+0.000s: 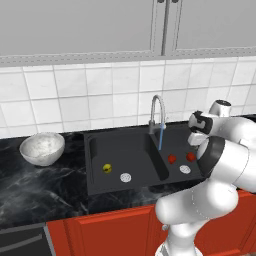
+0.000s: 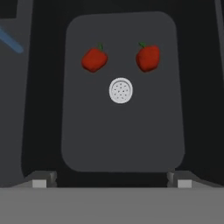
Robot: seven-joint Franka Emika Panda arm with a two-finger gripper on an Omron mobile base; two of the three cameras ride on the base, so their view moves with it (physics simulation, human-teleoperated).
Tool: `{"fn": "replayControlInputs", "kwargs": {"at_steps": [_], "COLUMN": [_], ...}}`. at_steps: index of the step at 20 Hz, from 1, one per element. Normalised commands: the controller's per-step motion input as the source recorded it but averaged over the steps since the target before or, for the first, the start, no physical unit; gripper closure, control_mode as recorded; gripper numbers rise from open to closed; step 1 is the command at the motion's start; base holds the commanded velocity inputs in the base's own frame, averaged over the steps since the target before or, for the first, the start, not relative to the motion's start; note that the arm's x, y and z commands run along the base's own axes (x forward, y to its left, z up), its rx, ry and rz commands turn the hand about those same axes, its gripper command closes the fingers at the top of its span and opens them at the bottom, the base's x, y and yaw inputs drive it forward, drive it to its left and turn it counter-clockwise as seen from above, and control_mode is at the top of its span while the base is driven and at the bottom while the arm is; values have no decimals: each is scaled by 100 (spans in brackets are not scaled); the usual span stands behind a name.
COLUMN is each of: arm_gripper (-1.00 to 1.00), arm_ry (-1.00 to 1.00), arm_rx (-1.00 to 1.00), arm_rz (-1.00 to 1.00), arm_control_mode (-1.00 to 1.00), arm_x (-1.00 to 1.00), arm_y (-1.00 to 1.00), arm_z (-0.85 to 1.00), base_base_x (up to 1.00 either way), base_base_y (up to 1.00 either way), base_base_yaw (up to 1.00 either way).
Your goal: Pick the bell peppers from the sink and place them in one bowl. Place the pear in the other bowl. Then turn off the sink faucet.
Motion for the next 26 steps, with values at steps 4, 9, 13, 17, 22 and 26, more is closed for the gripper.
{"fn": "replayControlInputs", "kwargs": {"at_steps": [4,9,13,17,22,26], "arm_gripper": [-100,-100,-100,-100,-100,-100], "arm_ry": [0,0,0,0,0,0], "arm_rx": [0,0,0,0,0,1], "arm_rz": [0,0,0,0,0,0], "arm_control_mode": [-100,-100,-100,-100,-100,-100], "arm_x": [14,13,15,19,18,21], "arm_y": [-5,-11,-13,-9,-8,-4], "arm_z": [-21,-23,-24,-16,-19,-21], "base_base_x": [0,0,0,0,0,0], "base_base_y": [0,0,0,0,0,0], "base_base_yaw": [0,0,0,0,0,0]}}
